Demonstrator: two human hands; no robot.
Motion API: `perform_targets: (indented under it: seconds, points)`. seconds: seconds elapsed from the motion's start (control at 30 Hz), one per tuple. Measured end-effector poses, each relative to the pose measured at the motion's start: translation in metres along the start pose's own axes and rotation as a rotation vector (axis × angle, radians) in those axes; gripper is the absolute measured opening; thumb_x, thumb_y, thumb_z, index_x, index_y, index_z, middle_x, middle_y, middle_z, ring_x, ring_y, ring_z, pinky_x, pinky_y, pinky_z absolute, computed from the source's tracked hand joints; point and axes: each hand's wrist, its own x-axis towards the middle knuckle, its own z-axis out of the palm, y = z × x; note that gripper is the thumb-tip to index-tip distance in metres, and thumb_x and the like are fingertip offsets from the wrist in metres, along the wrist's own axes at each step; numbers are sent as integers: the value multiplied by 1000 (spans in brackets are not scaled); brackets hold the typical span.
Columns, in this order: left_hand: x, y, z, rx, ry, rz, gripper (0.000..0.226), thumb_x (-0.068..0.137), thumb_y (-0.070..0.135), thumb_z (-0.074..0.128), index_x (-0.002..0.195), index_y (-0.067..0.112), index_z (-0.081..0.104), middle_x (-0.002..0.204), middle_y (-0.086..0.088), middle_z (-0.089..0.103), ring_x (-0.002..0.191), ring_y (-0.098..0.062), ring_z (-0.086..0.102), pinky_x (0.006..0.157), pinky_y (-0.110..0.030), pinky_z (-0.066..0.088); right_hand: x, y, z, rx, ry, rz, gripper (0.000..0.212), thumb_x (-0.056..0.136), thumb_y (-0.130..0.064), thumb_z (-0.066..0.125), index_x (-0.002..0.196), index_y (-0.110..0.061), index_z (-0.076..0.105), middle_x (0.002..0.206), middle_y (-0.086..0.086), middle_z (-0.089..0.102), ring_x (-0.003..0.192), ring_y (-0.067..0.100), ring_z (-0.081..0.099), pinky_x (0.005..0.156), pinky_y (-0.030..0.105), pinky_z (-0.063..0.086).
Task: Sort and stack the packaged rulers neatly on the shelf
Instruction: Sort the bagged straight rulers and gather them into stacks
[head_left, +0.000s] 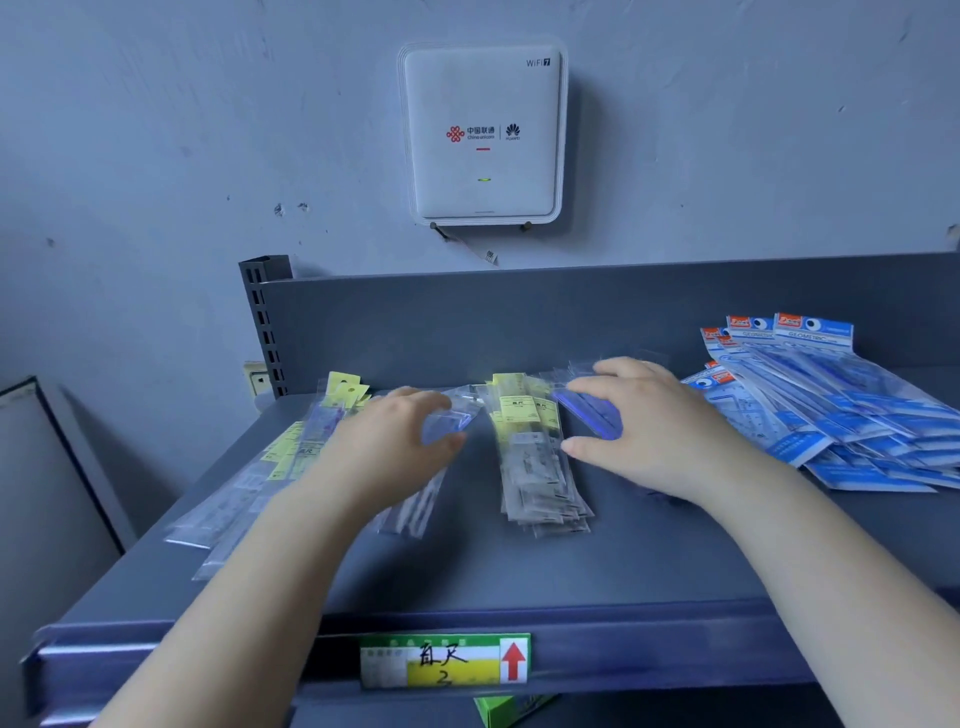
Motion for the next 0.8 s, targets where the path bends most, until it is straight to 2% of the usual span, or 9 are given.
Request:
perform_targets:
  seconds: [0.13,0.27,0.37,0.43,0.5,0.53,0.6,0.7,0.8]
  points:
    - [-7,-22,-7,113,-139,-128,51,89,48,52,133,23,46,137,1,49,123,-20,46,97,-30,40,4,-40,10,50,-67,-153,53,85,-47,58,135,-36,45,144,-10,36,135,13,30,110,33,29]
    - [-13,-41,-9,131,-201,-219,51,85,48,57,125,16,51,120,-6,58,107,-26,55,87,-31,45,6,-80,25,128,-133,-224,53,86,-45,59,135,-30,46,139,-7,43,129,13,38,102,28,35]
    - [-16,-54,-9,145,-196,-222,55,83,48,62,127,18,50,118,-5,59,108,-25,55,90,-32,46,11,-104,36,142,-187,-177,53,83,-49,60,129,-24,51,132,-3,53,122,18,47,97,30,42]
    - [-15,-61,-10,94,-141,-230,56,83,39,66,131,17,49,121,-5,59,112,-24,54,91,-29,45,15,-118,44,108,-223,-110,49,82,-53,60,116,-18,55,119,-1,58,110,21,53,83,30,47]
    - [-12,-66,-11,46,-95,-234,51,80,28,68,127,15,52,115,-5,63,107,-24,57,85,-26,45,18,-128,51,14,-265,-42,46,81,-58,57,92,-14,51,103,5,56,101,25,55,66,29,41]
    - [-10,-69,-11,24,-83,-241,48,79,23,68,124,14,54,111,-5,64,102,-24,58,81,-25,45,20,-132,54,-29,-285,-18,48,80,-60,55,88,-14,47,100,8,55,102,28,55,65,28,37]
    - [-7,-73,-11,-23,-62,-264,42,77,16,68,118,14,57,108,-4,63,92,-24,59,69,-24,45,25,-135,58,-39,-321,21,49,80,-60,57,91,-14,44,100,8,54,107,30,52,67,27,34]
    - [-4,-80,-10,-95,-17,-288,39,76,8,63,115,14,58,101,-5,63,80,-23,56,53,-21,40,33,-138,58,66,-360,98,46,77,-49,66,88,-14,39,97,3,53,97,26,48,59,28,34]
    - [-4,-90,-13,-201,32,-310,38,83,6,56,120,11,57,104,-11,64,86,-30,61,64,-23,41,41,-142,58,122,-372,145,37,76,-32,71,93,-13,44,94,1,57,83,20,51,56,27,37]
